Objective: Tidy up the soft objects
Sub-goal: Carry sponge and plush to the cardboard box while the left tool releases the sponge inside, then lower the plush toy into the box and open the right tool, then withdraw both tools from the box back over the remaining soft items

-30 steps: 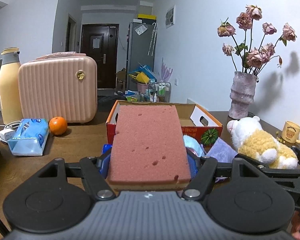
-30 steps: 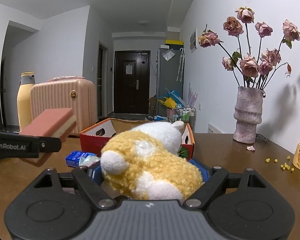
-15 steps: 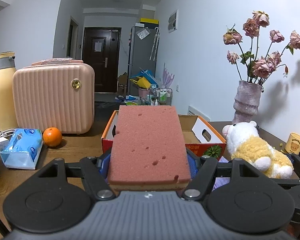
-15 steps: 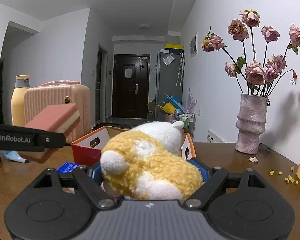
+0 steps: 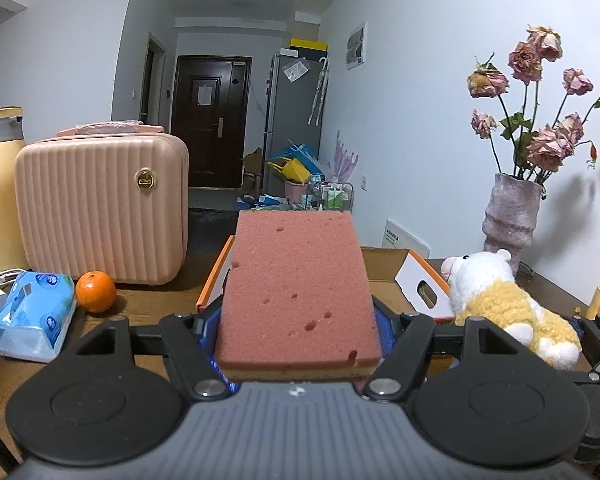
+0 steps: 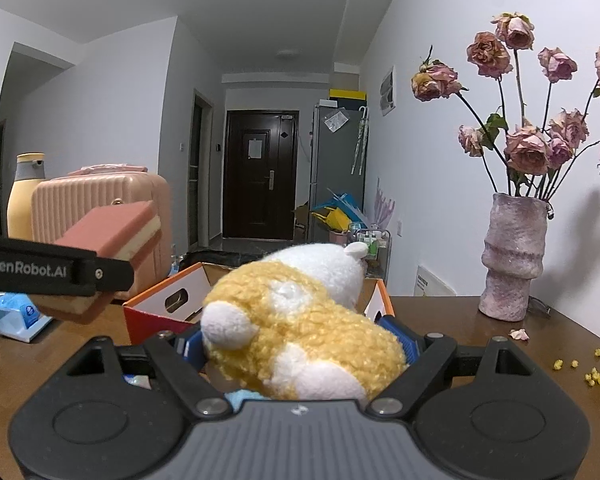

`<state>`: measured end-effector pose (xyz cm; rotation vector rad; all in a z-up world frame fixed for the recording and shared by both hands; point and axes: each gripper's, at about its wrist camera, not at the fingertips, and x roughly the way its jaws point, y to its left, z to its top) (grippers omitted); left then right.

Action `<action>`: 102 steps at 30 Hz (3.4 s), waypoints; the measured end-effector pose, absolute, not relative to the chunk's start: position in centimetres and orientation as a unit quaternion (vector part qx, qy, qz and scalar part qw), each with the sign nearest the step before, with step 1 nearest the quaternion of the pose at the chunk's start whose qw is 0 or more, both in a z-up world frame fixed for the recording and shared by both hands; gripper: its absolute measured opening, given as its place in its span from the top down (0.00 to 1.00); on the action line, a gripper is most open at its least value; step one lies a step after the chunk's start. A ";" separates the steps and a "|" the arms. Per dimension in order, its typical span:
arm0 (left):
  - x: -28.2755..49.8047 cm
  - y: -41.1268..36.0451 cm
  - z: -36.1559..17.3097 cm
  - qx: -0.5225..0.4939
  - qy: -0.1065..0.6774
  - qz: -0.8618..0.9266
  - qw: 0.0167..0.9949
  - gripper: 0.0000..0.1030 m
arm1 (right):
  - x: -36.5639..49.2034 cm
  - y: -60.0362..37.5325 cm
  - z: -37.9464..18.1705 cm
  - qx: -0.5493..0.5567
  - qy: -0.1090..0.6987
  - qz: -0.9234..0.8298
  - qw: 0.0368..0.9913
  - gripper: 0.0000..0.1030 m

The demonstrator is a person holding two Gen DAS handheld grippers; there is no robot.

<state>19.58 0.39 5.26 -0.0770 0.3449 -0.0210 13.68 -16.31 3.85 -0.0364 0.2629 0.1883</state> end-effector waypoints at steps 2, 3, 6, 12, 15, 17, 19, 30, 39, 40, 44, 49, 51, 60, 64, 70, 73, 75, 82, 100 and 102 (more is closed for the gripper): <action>20.2 0.5 5.3 -0.040 0.171 -0.008 0.984 0.31 | 14.3 -16.1 3.8 -0.020 0.131 0.094 0.987 0.17; 20.6 0.6 5.4 -0.041 0.171 -0.007 0.984 0.31 | 14.7 -15.9 3.8 -0.020 0.131 0.094 0.987 0.17; 21.6 0.8 5.4 -0.044 0.172 -0.003 0.984 0.31 | 16.1 -15.5 3.6 -0.019 0.133 0.096 0.986 0.17; 23.9 0.9 5.5 -0.050 0.175 0.007 0.983 0.31 | 18.5 -15.0 3.3 -0.023 0.138 0.100 0.985 0.17; 25.0 0.8 5.6 -0.052 0.172 0.010 0.984 0.31 | 19.6 -14.9 3.3 -0.025 0.140 0.102 0.985 0.17; 25.8 0.8 5.7 -0.053 0.173 0.012 0.983 0.31 | 20.6 -14.8 3.2 -0.025 0.142 0.102 0.984 0.17; 26.7 0.8 5.7 -0.053 0.174 0.014 0.983 0.31 | 21.4 -14.7 3.3 -0.025 0.143 0.102 0.984 0.17; 31.7 0.5 5.3 -0.048 0.191 0.027 0.980 0.31 | 26.0 -14.0 3.1 -0.038 0.155 0.097 0.982 0.17; 34.7 0.3 5.1 -0.036 0.199 0.037 0.979 0.31 | 29.2 -13.2 3.2 -0.052 0.172 0.087 0.980 0.17; 35.1 0.3 5.1 -0.035 0.200 0.038 0.978 0.31 | 29.7 -13.1 3.2 -0.053 0.176 0.086 0.979 0.17; 36.9 0.1 4.7 -0.029 0.211 0.044 0.976 0.31 | 31.7 -12.9 3.0 -0.058 0.195 0.078 0.976 0.17; 38.7 -0.3 4.0 -0.019 0.221 0.048 0.974 0.31 | 33.4 -12.7 2.5 -0.061 0.210 0.075 0.973 0.14; 39.3 -0.3 3.8 -0.017 0.226 0.051 0.973 0.16 | 33.8 -12.6 2.3 -0.059 0.218 0.072 0.972 0.10; 39.5 0.8 3.3 -0.042 0.237 0.059 0.969 0.00 | 34.0 -13.7 1.9 -0.030 0.231 0.060 0.971 0.00; 39.4 0.7 3.1 -0.040 0.237 0.060 0.969 0.00 | 33.9 -13.7 1.7 -0.025 0.231 0.062 0.971 0.00; 39.1 0.5 2.6 -0.048 0.234 0.057 0.969 0.00 | 33.5 -13.4 1.1 -0.020 0.228 0.069 0.971 0.00; 39.1 0.6 2.3 -0.063 0.238 0.048 0.968 0.00 | 33.2 -13.3 0.9 -0.018 0.230 0.079 0.970 0.00; 38.9 0.6 1.9 -0.072 0.244 0.038 0.966 0.00 | 32.9 -13.3 0.9 -0.016 0.225 0.086 0.971 0.00; 37.2 0.4 1.4 -0.075 0.233 0.016 0.969 0.00 | 31.3 -13.4 0.8 -0.009 0.214 0.090 0.973 0.00; 32.2 0.4 1.0 -0.116 0.226 0.000 0.967 0.00 | 26.2 -13.3 0.4 0.015 0.221 0.117 0.968 0.00; 31.6 0.2 1.0 -0.116 0.226 -0.002 0.967 0.00 | 25.6 -13.3 0.5 0.017 0.221 0.119 0.968 0.00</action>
